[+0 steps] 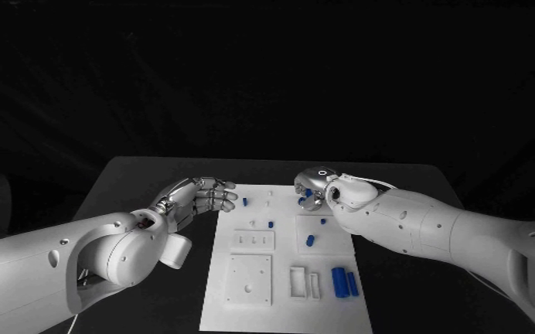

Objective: Assemble the parts on the task board

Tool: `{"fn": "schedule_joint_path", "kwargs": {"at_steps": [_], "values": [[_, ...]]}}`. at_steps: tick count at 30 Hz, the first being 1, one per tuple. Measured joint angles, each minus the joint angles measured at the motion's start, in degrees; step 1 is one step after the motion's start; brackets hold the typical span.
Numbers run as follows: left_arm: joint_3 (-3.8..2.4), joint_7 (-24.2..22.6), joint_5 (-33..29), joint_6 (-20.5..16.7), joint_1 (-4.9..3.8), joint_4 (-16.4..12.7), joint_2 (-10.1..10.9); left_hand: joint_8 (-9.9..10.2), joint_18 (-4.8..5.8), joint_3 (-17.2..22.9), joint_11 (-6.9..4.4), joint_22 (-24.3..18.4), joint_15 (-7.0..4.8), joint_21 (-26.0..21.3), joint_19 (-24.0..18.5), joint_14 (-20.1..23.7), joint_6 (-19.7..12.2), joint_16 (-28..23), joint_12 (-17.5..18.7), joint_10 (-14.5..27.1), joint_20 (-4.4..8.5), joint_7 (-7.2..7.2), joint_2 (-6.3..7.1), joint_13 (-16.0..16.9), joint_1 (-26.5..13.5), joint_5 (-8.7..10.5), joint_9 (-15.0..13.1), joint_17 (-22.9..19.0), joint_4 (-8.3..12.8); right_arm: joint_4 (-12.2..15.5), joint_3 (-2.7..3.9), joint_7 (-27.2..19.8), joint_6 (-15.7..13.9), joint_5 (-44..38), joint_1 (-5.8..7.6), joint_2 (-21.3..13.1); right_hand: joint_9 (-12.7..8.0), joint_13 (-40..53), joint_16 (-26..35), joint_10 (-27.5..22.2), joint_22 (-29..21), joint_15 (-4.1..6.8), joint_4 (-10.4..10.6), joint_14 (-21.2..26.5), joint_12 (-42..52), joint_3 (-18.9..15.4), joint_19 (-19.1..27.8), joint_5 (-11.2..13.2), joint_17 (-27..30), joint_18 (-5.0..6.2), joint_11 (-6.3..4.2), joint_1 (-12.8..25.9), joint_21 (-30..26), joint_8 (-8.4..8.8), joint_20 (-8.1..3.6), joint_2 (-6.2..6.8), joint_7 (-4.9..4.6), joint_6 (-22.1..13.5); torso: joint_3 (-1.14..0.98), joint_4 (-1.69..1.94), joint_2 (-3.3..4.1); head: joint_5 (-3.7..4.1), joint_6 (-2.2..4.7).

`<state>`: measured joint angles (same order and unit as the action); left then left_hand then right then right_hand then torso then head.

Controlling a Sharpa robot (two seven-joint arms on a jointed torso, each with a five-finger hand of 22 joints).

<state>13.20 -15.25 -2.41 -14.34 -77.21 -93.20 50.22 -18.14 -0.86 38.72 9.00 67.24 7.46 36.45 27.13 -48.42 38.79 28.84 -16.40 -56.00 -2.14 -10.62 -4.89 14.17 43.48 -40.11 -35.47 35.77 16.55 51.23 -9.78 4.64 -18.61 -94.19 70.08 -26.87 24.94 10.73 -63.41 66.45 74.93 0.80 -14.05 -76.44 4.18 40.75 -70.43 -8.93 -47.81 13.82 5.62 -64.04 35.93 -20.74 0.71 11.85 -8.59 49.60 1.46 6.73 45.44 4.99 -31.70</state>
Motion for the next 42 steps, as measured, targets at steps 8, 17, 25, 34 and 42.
{"fn": "schedule_joint_path", "kwargs": {"at_steps": [8,17,25,34,42], "values": [[0.00,0.03,-0.06,0.05,0.00,0.00,0.00,0.00,0.00,0.13,0.00,0.05,0.00,0.00,0.00,0.00,0.00,0.00,0.00,0.00,0.00,0.00,0.00,0.05,0.00,0.00,0.00,0.00,0.13,-0.12,0.00,0.09,0.01,-0.17,-0.12,0.06,0.06,0.00,-0.22,0.21,-0.01,0.01,-0.01,-0.01,0.00,0.31,-0.01,0.05,0.13,0.00,0.21,0.00,0.21,0.00,-0.01,0.00,-0.20,0.21,0.03,0.09,0.78,0.10,0.24],[0.00,0.08,-0.10,0.06,-0.01,-0.02,0.05,0.00,0.00,0.29,0.00,0.04,0.00,0.00,0.00,0.00,0.00,0.04,-0.23,0.00,0.00,0.00,-0.01,0.05,0.00,0.00,-0.06,0.01,-0.02,-0.58,0.05,0.22,0.06,-0.32,-0.10,0.13,0.45,0.37,-0.84,1.34,-0.01,0.35,0.59,0.28,0.00,0.91,-0.11,1.02,0.56,-0.02,-0.31,0.27,0.21,0.00,-0.11,-0.27,0.37,1.69,0.01,0.13,1.51,0.23,0.61],[0.00,0.09,-0.12,0.06,-0.01,0.01,0.07,0.00,0.00,0.42,0.00,0.10,0.00,0.00,0.00,0.00,0.00,0.22,-0.23,0.00,0.00,0.00,0.20,0.10,0.21,0.00,-0.12,0.01,0.10,-0.44,0.20,0.36,-0.34,-0.65,0.19,0.01,0.86,1.36,-1.38,3.63,-0.02,0.90,0.37,0.39,0.51,2.60,-0.47,4.01,1.21,-0.06,-0.98,-0.11,0.56,-0.39,-0.26,-1.10,0.69,3.42,0.09,0.26,2.04,0.29,0.55],[0.00,0.12,-0.20,0.06,-0.01,0.14,-0.01,0.00,0.00,0.42,0.00,0.15,0.00,-0.01,0.00,0.00,0.00,0.22,-0.23,0.00,0.00,0.00,0.23,0.09,0.18,0.25,-0.18,0.01,0.10,-0.02,0.25,0.42,-1.72,-1.10,0.28,-0.22,1.59,3.25,-2.18,5.68,-0.02,1.20,-1.13,0.12,1.84,4.42,-1.12,5.18,1.54,-0.59,-1.94,-0.37,1.93,-1.54,-0.72,-2.84,1.61,6.75,0.14,0.29,2.50,0.32,0.55],[0.00,0.18,-0.23,0.06,-0.01,0.21,0.00,0.00,0.00,0.42,0.00,0.14,0.00,0.34,0.00,0.00,0.00,0.22,-0.23,0.00,0.00,0.00,0.51,0.14,-0.09,0.47,-0.24,0.01,0.10,0.68,0.25,0.73,-3.40,-1.41,0.24,-0.46,2.91,5.66,-2.17,5.81,-0.02,1.66,-2.00,-0.23,3.17,5.28,-1.13,5.60,1.99,-0.60,-2.04,-0.62,3.33,-2.38,-0.73,-3.04,2.66,8.81,0.20,0.29,2.84,0.34,0.87]]}}
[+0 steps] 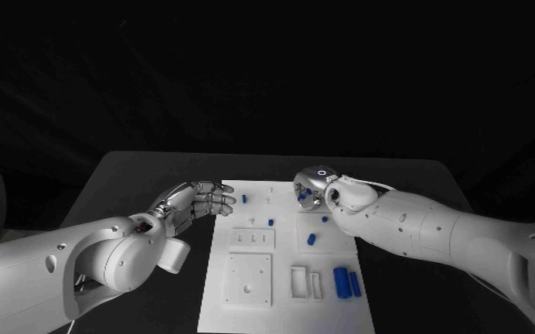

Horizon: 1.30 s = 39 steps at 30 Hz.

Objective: Assemble the parts on the task board

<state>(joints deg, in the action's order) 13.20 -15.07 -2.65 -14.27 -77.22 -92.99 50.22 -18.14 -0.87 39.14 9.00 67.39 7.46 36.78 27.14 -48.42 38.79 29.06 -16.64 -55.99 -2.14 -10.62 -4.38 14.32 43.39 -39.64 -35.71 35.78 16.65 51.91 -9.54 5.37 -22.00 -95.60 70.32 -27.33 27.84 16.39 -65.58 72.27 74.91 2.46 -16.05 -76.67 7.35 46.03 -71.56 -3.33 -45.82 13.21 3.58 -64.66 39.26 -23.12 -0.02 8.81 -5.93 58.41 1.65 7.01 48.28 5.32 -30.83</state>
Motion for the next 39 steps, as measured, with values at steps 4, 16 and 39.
{"fn": "schedule_joint_path", "kwargs": {"at_steps": [4,16,39], "values": [[0.00,0.02,-0.01,0.00,0.00,-0.02,0.10,0.00,0.00,0.00,0.00,0.00,0.00,0.00,0.00,0.00,0.00,0.00,0.00,0.00,0.00,0.00,0.00,0.00,0.00,0.00,0.00,0.00,0.00,0.75,-0.07,0.49,-1.50,-0.09,-0.13,-0.15,0.09,0.09,-0.22,0.02,0.00,0.01,-0.16,0.00,0.18,0.19,0.05,0.00,0.14,0.00,0.00,0.00,0.51,0.00,-0.07,0.00,0.14,0.43,0.02,0.00,0.15,-0.01,0.24],[0.00,0.07,-0.20,-0.02,-0.01,-0.06,0.28,0.00,0.00,0.00,0.00,0.05,0.00,0.00,0.00,0.00,0.00,0.22,0.00,0.00,0.00,0.00,0.34,0.05,0.16,0.39,-0.12,0.00,0.00,3.12,-0.12,2.79,-6.91,-0.45,0.73,0.29,0.69,0.52,-0.31,0.12,-0.01,0.23,0.08,-0.21,0.18,1.04,0.01,0.27,0.28,-0.59,-0.04,-0.01,1.37,0.00,-0.63,0.01,0.35,0.77,0.02,-0.06,0.46,-1.01,1.36],[0.00,0.20,-0.58,-0.02,-0.10,0.55,-0.61,0.00,0.00,0.00,0.00,0.03,0.00,0.00,0.00,0.00,0.00,0.22,0.00,0.00,0.00,0.00,0.47,0.03,0.03,0.65,-0.17,0.00,0.00,2.27,0.19,5.56,-10.51,-1.60,1.36,6.01,0.95,0.53,-0.50,0.24,0.04,0.43,0.32,-0.40,0.11,1.58,0.02,0.50,0.40,-0.87,-0.14,0.01,1.88,0.18,-1.03,0.02,0.16,0.97,0.11,0.19,0.87,-0.54,1.75]]}}
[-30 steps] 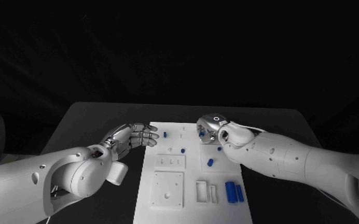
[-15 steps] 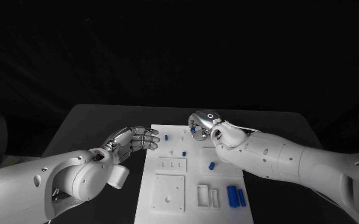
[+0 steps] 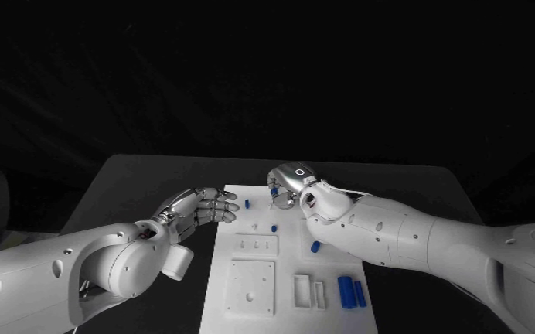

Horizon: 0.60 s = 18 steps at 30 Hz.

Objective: Assemble the parts on the task board

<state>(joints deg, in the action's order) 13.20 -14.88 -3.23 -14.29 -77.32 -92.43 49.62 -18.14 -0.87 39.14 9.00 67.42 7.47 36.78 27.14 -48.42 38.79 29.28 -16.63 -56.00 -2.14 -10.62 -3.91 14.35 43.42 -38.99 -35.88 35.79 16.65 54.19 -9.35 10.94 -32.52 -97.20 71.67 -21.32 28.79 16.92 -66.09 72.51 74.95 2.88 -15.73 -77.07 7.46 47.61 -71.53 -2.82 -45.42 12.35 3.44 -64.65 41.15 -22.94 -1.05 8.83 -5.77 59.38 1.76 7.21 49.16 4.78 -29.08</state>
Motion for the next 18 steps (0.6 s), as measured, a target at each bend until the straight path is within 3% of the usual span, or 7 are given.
{"fn": "schedule_joint_path", "kwargs": {"at_steps": [18], "values": [[-0.01,0.04,-0.02,0.01,-0.90,0.04,-0.15,0.00,0.00,0.00,0.00,0.04,0.00,0.00,0.00,0.00,0.00,0.00,-0.22,0.00,0.00,0.00,0.44,0.04,-0.01,0.22,-0.04,0.00,0.00,-2.53,-0.02,1.59,0.02,-2.21,-0.17,0.97,0.18,0.00,0.01,0.07,-0.01,0.10,0.14,-0.10,-0.26,0.46,0.00,0.19,0.06,-0.01,-0.07,-0.23,0.23,0.18,0.01,0.24,-0.02,-0.02,0.13,0.13,0.42,0.02,0.13]]}}
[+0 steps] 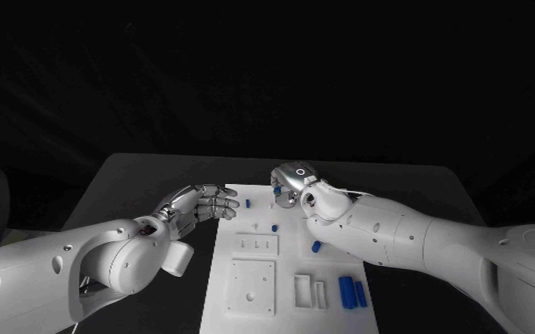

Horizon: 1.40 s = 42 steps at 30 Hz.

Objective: Assemble the parts on the task board

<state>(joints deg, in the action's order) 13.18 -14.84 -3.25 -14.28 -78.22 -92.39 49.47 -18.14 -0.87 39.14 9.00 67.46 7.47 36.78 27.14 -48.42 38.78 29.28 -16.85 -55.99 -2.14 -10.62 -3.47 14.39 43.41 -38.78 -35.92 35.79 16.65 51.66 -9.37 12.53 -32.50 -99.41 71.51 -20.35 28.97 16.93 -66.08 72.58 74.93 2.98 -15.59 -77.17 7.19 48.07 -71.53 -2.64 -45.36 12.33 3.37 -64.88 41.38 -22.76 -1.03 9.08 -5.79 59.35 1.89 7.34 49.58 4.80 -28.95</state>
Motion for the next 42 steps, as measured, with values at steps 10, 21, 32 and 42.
{"fn": "schedule_joint_path", "kwargs": {"at_steps": [10,21,32,42], "values": [[0.00,0.01,0.02,-0.01,-0.23,-0.03,-0.13,0.00,0.00,0.00,0.00,-0.01,0.00,0.00,0.00,0.00,0.00,0.00,0.00,0.00,0.00,0.00,0.00,-0.01,0.00,0.00,0.01,0.00,0.00,-0.98,0.01,0.16,0.00,-0.07,-0.01,0.68,0.00,2.91,0.00,0.00,-0.01,0.01,0.02,-0.01,-0.21,0.02,0.01,-0.25,0.05,0.00,0.00,0.46,0.00,0.03,0.02,0.47,-0.02,-0.03,0.24,0.45,0.51,0.21,0.12],[0.02,0.05,0.03,-0.01,-0.27,0.01,-0.28,0.00,0.00,0.00,0.00,-0.02,0.00,0.00,0.00,0.00,0.00,0.00,0.00,0.00,0.00,0.00,0.00,-0.01,0.00,0.00,-0.04,0.00,0.00,-1.29,-0.01,0.16,0.02,0.05,-0.05,0.98,-0.01,4.03,0.00,0.00,-0.01,0.01,0.02,-0.01,-0.23,0.01,0.21,-0.26,0.11,0.00,0.00,0.59,0.00,0.04,-0.01,0.59,-0.02,-0.03,0.46,0.64,1.02,0.47,-0.01],[0.02,0.09,0.03,-0.01,-0.34,0.05,-0.37,0.00,0.00,0.00,0.00,-0.02,0.00,0.00,0.22,0.00,0.00,0.00,0.00,0.00,0.21,0.00,0.00,0.03,0.00,0.00,-0.04,0.00,0.00,-1.97,-0.03,0.18,0.08,0.12,-0.12,1.29,0.07,4.40,0.00,0.00,-0.02,-0.13,0.17,0.16,-0.41,0.18,0.32,-0.25,0.17,-0.01,0.00,0.57,0.00,0.19,-0.09,0.57,-0.04,-0.05,0.57,0.69,1.27,0.42,-0.12],[0.02,0.12,0.03,-0.01,-0.35,0.11,-0.49,0.00,0.00,0.00,0.00,-0.03,0.00,0.00,0.21,0.00,0.00,0.00,0.00,0.00,0.21,0.00,0.31,0.02,-0.31,0.23,-0.08,0.00,0.00,-2.48,-0.06,0.00,0.17,0.71,-0.13,1.70,0.19,4.86,0.00,0.00,-0.02,-0.26,0.04,0.54,-0.68,0.34,0.42,-0.25,0.59,-0.02,0.00,0.32,0.00,0.77,0.00,0.91,-0.10,-0.11,0.60,0.60,1.38,0.36,-0.07]]}}
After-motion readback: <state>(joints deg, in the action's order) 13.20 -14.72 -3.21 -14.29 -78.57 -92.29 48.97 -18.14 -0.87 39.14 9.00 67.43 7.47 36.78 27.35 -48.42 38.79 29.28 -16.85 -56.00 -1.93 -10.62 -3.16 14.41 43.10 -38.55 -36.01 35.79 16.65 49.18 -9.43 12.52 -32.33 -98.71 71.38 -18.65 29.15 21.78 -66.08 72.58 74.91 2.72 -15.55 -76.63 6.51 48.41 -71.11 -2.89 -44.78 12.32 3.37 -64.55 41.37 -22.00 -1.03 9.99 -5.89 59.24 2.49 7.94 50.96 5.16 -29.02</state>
